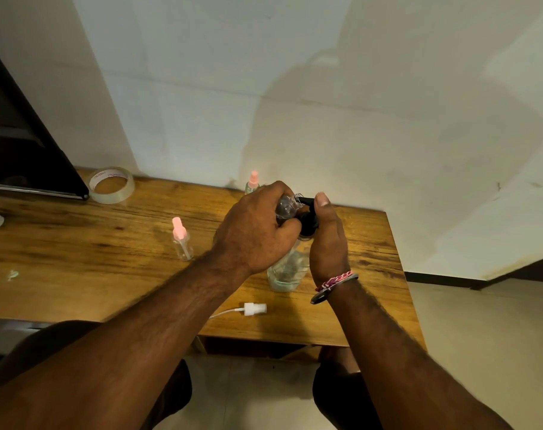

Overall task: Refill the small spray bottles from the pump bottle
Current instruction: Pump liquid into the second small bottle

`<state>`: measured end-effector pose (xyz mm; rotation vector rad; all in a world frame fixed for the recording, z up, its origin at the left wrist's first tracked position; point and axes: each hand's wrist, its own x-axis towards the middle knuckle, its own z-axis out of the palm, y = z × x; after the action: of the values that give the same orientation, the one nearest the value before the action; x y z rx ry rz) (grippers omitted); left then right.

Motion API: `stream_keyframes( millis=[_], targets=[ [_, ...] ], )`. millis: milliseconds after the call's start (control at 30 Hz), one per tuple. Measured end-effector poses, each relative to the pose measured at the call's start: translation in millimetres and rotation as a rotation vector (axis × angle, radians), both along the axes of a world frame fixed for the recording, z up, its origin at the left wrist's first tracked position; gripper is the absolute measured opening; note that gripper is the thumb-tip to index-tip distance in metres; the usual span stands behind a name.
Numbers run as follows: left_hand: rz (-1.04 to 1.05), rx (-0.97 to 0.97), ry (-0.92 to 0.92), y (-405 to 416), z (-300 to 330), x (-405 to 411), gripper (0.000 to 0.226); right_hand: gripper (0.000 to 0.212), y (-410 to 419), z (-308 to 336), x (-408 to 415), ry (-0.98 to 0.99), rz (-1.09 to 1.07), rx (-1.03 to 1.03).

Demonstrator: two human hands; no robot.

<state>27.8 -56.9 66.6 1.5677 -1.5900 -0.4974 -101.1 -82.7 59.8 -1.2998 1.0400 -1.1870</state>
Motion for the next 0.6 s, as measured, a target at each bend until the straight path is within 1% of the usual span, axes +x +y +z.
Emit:
stream_keyframes(
  millis=[133,267,367,500,600],
  targets=[
    [0.003,0.010,-0.015,1.4,-2.0,0.1,0.029,0.037,2.2,2.6,1.1,0.012,-0.056,0.000],
    [0.014,0.015,-0.015,1.8,-2.6,0.0,0.027,0.041,1.9,3.0,-0.1,0.017,-0.099,-0.005],
    [0.013,0.023,-0.013,1.5,-3.2,-0.4,0.028,0.042,0.2,1.7,-0.5,0.013,-0.104,-0.008],
    [0.025,0.028,-0.008,1.5,-3.3,-1.0,0.032,0.037,1.0,1.0,1.4,0.004,-0.075,-0.042],
    [0.025,0.015,0.029,1.2,-1.4,-0.9,0.027,0.050,2.7,-1.8,2.7,-0.024,-0.046,-0.034]
  ],
)
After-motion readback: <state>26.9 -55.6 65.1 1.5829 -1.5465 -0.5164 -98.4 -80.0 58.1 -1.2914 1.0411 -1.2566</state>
